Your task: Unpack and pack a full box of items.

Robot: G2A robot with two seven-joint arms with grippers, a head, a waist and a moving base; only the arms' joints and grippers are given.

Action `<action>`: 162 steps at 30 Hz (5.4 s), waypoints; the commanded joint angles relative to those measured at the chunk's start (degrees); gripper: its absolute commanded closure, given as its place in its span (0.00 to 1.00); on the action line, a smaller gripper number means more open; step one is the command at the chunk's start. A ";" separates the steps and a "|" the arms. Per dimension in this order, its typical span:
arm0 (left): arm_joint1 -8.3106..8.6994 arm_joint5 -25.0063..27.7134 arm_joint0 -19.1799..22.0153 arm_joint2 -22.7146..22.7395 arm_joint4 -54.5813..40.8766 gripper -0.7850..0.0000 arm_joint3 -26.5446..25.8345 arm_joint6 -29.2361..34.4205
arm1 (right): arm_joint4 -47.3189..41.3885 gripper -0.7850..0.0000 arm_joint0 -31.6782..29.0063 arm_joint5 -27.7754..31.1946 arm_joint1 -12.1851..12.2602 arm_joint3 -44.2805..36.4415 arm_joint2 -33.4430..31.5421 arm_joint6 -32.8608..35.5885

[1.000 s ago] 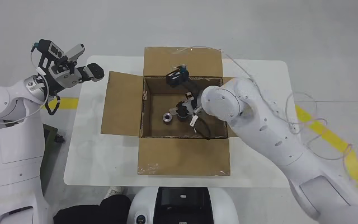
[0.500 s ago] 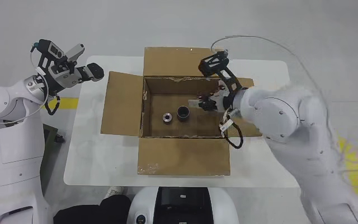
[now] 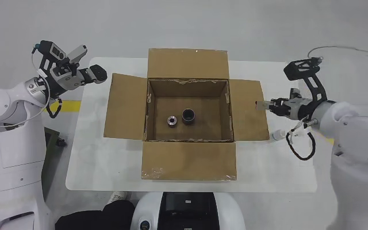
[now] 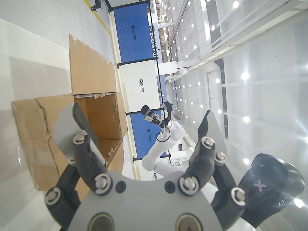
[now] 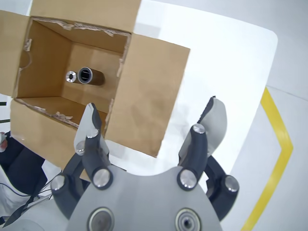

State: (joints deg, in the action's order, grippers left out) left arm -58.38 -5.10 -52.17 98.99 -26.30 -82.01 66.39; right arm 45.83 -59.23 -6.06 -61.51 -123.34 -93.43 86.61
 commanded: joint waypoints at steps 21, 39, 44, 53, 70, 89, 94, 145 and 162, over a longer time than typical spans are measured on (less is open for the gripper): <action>0.00 0.00 0.00 0.00 0.00 0.00 0.00 0.00 | 0.41 0.00 -16.43 3.26 1.84 3.99 -10.93 -4.27; 0.00 0.00 0.00 0.00 0.00 0.00 0.00 0.00 | 3.69 0.00 -19.06 -3.40 1.91 9.34 -5.13 -11.09; 0.00 0.00 0.00 0.00 0.00 0.00 0.00 0.00 | 4.49 0.00 -18.16 -5.07 1.86 10.49 -2.97 -11.95; 0.00 0.00 0.00 0.00 0.00 0.00 0.00 0.00 | 5.59 0.05 -17.28 -7.96 1.77 11.99 0.16 -12.36; 0.00 0.00 0.00 0.00 0.00 0.00 0.00 0.00 | 8.70 0.65 -16.74 -11.36 1.81 12.08 3.09 -11.74; 0.00 0.00 0.00 0.00 0.00 0.00 0.00 0.00 | 12.78 1.00 -17.93 -12.53 2.55 -2.16 -1.95 -6.37; 0.00 0.00 0.00 0.00 0.00 0.00 0.00 0.00 | 14.32 1.00 -15.77 -11.81 2.84 -6.13 -3.28 -4.46; 0.00 0.00 0.00 0.00 0.00 0.00 0.00 0.00 | -0.05 1.00 23.33 -13.25 -2.88 10.12 37.69 -14.36; 0.00 0.00 0.00 0.00 0.00 0.00 0.00 0.00 | 2.04 1.00 23.27 -14.19 -4.48 17.76 44.32 -9.54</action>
State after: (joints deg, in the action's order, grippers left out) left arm -58.38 -5.10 -52.17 98.99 -26.30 -82.01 66.39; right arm 48.11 -35.91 -20.38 -65.92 -106.03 -49.25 76.87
